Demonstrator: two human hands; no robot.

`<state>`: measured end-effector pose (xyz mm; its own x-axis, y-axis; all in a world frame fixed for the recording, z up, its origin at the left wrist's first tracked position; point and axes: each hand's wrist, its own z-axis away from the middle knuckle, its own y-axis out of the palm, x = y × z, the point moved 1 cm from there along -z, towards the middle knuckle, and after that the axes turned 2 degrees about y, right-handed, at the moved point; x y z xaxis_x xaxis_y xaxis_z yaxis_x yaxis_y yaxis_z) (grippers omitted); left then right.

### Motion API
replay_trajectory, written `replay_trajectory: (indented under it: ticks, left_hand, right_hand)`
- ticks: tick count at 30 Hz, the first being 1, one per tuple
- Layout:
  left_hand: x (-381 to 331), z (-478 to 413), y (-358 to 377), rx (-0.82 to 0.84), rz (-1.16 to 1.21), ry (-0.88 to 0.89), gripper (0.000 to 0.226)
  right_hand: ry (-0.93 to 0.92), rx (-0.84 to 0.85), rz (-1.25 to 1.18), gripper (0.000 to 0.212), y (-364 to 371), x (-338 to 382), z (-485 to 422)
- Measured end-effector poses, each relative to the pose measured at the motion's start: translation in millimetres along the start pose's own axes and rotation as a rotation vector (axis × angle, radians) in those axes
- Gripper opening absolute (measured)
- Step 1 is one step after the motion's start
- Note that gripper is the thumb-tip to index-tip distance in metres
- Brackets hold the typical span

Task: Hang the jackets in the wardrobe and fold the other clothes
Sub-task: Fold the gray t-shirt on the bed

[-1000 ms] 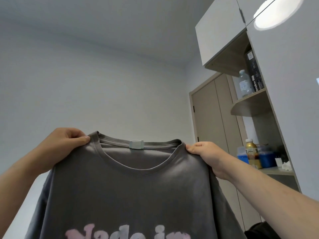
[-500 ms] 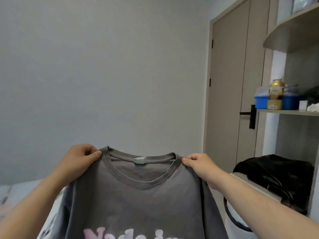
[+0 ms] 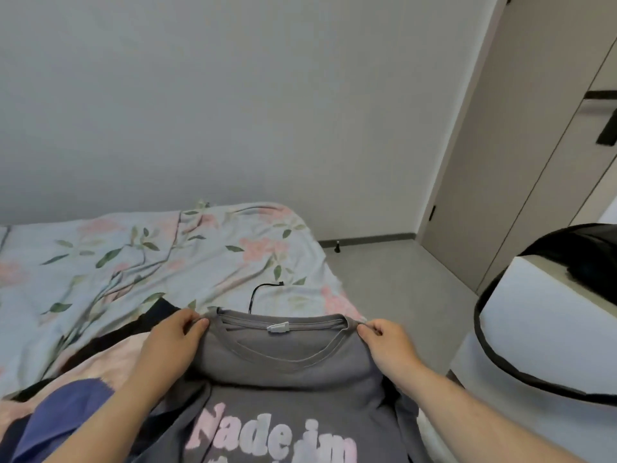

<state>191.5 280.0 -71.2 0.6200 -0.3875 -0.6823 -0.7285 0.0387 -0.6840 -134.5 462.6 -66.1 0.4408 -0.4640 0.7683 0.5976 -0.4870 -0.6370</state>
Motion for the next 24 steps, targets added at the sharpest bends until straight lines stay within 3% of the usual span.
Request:
replay_trajectory:
  ticks: [7,11,17,24]
  left_hand:
    - [65.2,-5.3,83.1,0.188,-0.293,-0.071,0.024]
    - [81.1,-14.4,93.5,0.119,-0.290,-0.035,0.026]
    - [84.6,-40.7,98.7,0.096,-0.459,0.158,0.026]
    - [108.4,-137.9,121.8,0.136,-0.650,0.214,0.026]
  right_hand:
    - [0.006,0.138,0.251,0.030,73.0,-56.1,-48.0]
    - [-0.021,-0.018,0.376,0.037,102.2,-80.6,-51.5]
    - [-0.133,-0.174,0.398,0.025,103.0,-77.6,-91.8]
    - [-0.348,-0.152,0.654,0.026,123.7,-56.6,-175.9]
